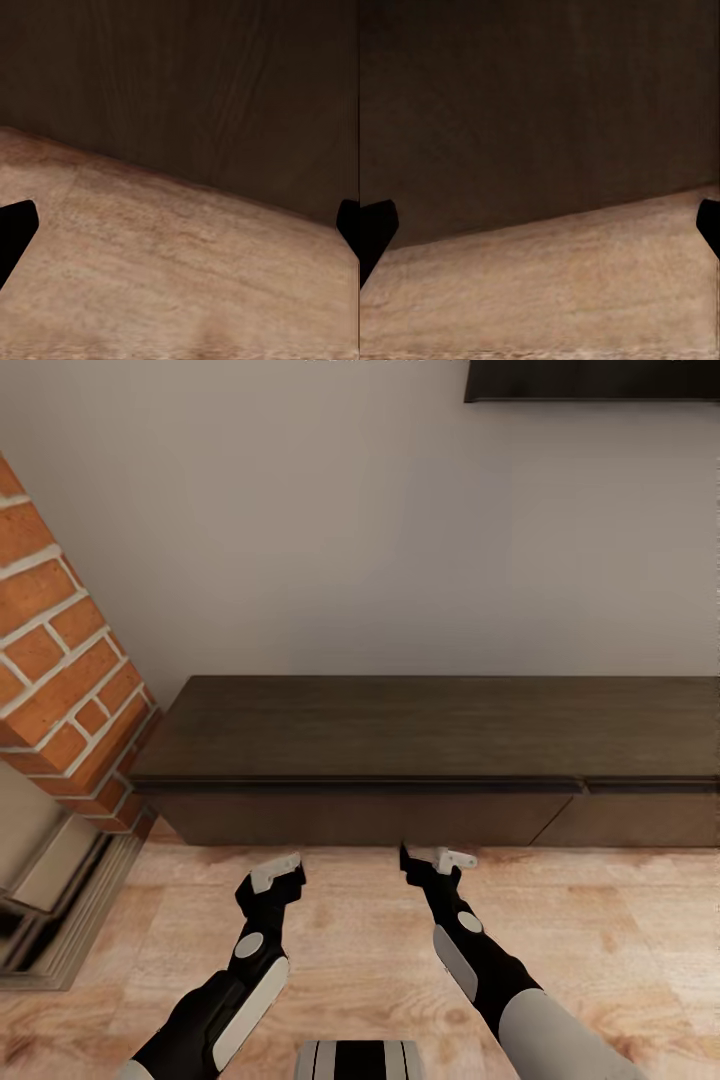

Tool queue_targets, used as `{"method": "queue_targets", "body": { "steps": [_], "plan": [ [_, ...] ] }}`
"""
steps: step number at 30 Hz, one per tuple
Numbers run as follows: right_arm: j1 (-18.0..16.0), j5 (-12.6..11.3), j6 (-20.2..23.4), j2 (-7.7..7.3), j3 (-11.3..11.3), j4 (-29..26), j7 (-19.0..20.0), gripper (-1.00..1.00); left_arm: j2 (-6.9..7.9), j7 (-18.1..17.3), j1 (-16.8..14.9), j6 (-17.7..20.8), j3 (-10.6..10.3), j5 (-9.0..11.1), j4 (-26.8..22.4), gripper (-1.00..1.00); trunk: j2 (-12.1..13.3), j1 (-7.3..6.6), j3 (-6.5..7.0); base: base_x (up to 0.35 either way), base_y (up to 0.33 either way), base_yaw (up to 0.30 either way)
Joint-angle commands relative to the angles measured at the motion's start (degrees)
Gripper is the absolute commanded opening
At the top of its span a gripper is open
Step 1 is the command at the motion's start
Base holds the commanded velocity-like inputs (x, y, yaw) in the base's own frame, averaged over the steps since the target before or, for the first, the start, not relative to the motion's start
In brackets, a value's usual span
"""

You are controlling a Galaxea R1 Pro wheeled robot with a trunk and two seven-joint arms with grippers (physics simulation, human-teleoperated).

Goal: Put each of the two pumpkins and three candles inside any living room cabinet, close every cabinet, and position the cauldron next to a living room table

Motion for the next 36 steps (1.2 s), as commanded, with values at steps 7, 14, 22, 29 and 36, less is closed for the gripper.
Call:
{"method": "queue_targets", "body": {
  "steps": [7, 14, 22, 29, 36],
  "plan": [
    [-0.05, -0.69, 0.12, -0.11, 0.72, 0.19, -0.47, 1.0, 0.07, 0.04, -0.03, 0.55, -0.32, 1.18, -0.74, 1.0, -0.02, -0.05, -0.04, -0.34, 0.0, 0.0],
    [0.09, -0.98, 11.46, -1.13, 0.55, -1.98, -0.48, 1.0, 0.18, 0.03, 0.32, 12.09, -0.08, 3.33, -2.42, 1.0, -0.02, -0.05, -0.04, -0.332, 0.0, 0.0],
    [1.96, -1.39, 23.36, -3.92, 0.57, -8.74, -0.4, 1.0, 1.81, -0.05, 0.45, 25.01, 0.32, 18.29, -2.5, 1.0, -0.02, -0.05, -0.04, -0.065, 0.0, 0.0],
    [2.14, -0.73, 33.82, -4.23, 0.58, -9.04, -0.42, 1.0, 3.41, -0.06, 1.11, 26.26, 0.25, 23.51, -2.28, 1.0, 0.0, -0.07, 0.18, -0.002, 0.0, 0.0],
    [2.3, -0.84, 33.98, -4.27, 0.63, -8.2, -0.25, 1.0, 3.31, 0.04, 2.29, 26.3, 0.19, 24.07, -1.41, 1.0, 0.09, -0.25, 1.74, 0.0, 0.0, 0.0]
  ]
}}
